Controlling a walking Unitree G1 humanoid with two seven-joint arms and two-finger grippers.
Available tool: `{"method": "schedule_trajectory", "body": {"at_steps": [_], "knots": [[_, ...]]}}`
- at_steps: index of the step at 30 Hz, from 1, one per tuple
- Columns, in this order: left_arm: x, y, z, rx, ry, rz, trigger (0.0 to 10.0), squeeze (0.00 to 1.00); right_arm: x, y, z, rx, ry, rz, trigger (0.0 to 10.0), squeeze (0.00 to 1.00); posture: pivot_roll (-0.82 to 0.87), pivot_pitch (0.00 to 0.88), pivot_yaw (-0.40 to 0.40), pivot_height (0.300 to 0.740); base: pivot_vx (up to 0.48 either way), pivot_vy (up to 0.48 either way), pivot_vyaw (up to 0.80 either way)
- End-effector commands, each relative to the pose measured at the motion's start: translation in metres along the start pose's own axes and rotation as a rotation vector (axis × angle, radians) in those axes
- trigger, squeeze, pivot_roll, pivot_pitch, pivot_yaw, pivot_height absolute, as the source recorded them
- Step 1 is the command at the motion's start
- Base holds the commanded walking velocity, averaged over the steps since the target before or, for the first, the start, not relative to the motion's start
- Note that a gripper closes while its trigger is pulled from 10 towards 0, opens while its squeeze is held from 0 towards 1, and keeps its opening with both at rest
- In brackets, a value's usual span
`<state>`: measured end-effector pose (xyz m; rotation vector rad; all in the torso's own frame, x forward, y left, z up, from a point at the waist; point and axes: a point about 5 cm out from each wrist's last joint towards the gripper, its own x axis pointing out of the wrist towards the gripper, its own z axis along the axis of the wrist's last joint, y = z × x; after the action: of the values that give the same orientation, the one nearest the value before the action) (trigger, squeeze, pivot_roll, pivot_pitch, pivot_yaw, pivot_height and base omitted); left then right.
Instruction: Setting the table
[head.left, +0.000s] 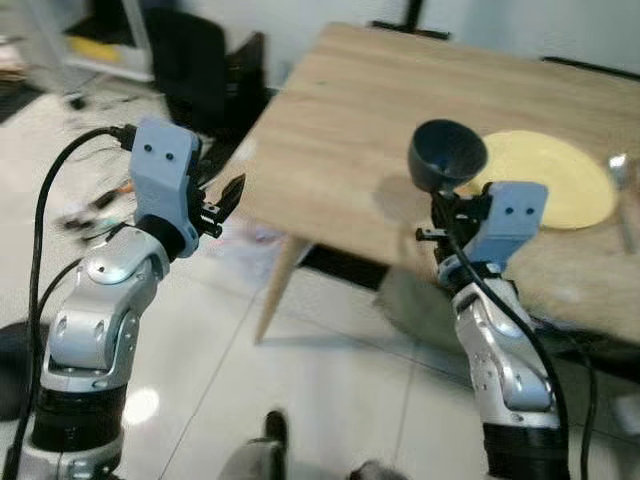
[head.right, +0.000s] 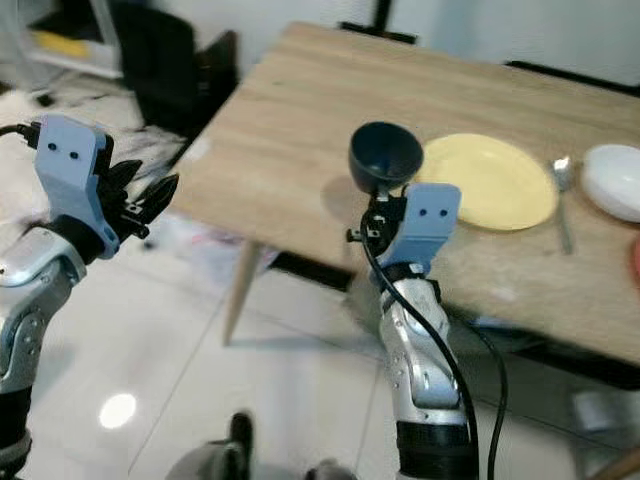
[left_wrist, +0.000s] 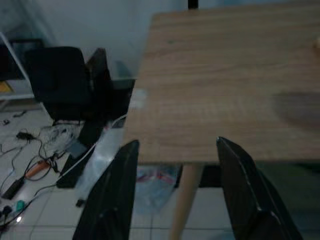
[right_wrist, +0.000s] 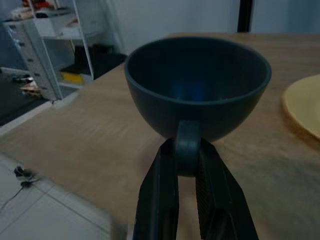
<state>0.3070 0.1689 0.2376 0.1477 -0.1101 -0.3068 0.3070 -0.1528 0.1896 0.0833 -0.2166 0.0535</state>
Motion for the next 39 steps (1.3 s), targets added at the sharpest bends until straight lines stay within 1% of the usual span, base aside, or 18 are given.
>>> {"method": "schedule_trajectory", "body": {"at_steps": [1, 18, 39], "knots": [[0.0008, -0.0014, -0.0014, -0.006, 0.007, -0.008, 10.0, 0.02, -0.0026, -0.0055, 0.0013, -0.006, -0.008, -0.022, 10.0, 0.0, -0.01, 0.083, 0.061, 0.74, -0.356, 0.0, 0.0], [0.0022, -0.0049, -0.0024, -0.014, 0.01, -0.02, 10.0, 0.02, -0.0057, -0.0103, 0.0002, -0.014, 0.001, -0.037, 10.0, 0.0, -0.02, 0.092, 0.062, 0.74, -0.357, 0.0, 0.0], [0.0044, -0.0056, -0.0022, -0.015, 0.009, -0.029, 10.0, 0.02, -0.0064, -0.0118, -0.0008, -0.015, 0.004, -0.049, 10.0, 0.0, -0.02, 0.093, 0.072, 0.74, -0.358, 0.0, 0.0]]}}
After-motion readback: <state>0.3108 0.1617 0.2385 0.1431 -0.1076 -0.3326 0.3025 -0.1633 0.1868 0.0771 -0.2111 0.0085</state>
